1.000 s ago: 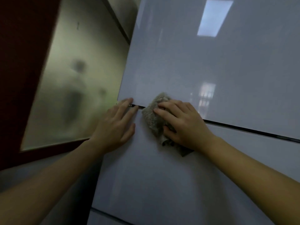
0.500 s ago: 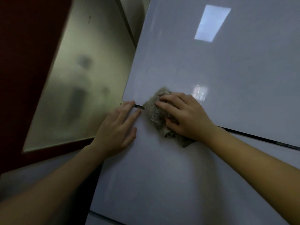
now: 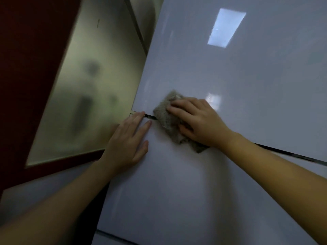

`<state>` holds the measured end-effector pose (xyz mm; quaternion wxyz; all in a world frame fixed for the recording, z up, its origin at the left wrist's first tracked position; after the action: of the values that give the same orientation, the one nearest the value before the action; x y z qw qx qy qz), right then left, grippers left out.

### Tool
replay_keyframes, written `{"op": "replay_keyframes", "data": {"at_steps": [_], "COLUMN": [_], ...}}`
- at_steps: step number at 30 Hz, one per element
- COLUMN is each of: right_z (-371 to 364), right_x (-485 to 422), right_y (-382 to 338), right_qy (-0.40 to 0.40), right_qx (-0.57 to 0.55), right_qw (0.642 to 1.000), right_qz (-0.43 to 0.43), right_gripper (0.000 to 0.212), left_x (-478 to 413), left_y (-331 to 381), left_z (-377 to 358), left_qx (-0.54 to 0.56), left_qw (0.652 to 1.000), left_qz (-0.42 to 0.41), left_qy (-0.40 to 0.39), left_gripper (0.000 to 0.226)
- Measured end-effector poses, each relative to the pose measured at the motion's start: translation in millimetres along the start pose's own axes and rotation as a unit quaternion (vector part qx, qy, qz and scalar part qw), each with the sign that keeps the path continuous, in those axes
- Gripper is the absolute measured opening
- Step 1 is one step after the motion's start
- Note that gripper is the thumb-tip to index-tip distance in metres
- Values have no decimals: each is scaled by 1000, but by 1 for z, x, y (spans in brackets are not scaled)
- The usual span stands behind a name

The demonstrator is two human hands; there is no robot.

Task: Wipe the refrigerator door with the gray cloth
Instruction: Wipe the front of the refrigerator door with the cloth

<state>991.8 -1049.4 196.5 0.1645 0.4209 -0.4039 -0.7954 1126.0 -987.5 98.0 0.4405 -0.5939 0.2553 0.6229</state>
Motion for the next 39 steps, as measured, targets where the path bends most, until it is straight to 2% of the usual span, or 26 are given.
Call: {"op": "replay_keyframes", "data": {"at_steps": [2,5,7,9,14,19,24,30,32,35,37,39], "right_z": [6,18,17,5,-29,-11,-16,25,24,18,26,42], "right_x": [-3,-13,-28,-46,-67,-64,-27,38,62,98,114,122], "right_y": [9,32,34,23,-17,5,-15,18,3,-24,-15,8], "right_qy": [19,77,84,66,-28,46,-15,83,74,1,-6,26], "right_qx": [5,6,-2,-19,-14,-16,-13,4,2,12,19,22], "right_qw": [999,990,985,988,1000,994,1000,985,990,1000,999,996], "right_qz": [-26,-121,-149,-137,1,-98,-17,-149,-120,-23,-30,-86], "right_gripper": [52,52,53,54,53,54,52,52,51,48,49,50], "left_x": [4,10,12,12,15,16,15,15,14,14,13,13], "left_y": [2,6,6,4,4,7,8,10,10,12,12,12], "left_z": [2,3,3,2,-2,0,0,3,3,0,-1,-2], "left_qx": [2,2,6,9,3,-9,-1,-1,-1,-5,-10,-12], "left_qw": [1000,1000,1000,1000,1000,1000,1000,1000,1000,1000,1000,1000], "left_qz": [-3,-12,-14,-13,-11,-18,-15,-22,-19,-24,-27,-24], "left_qy": [8,22,25,21,0,14,15,12,8,2,-4,-10], "left_gripper": [57,54,53,53,56,57,56,56,57,58,59,60]}}
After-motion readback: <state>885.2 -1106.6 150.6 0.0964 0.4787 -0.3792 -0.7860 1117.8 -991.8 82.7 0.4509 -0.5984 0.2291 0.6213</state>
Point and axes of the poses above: each hand's wrist, its own x-axis away from the middle knuckle, its own z-axis out of the back of the hand, y = z × x, the point moved 10 cm from there along -x, towards the middle knuckle, and after that the axes turned 8 degrees about -x, right-handed, at the moved point
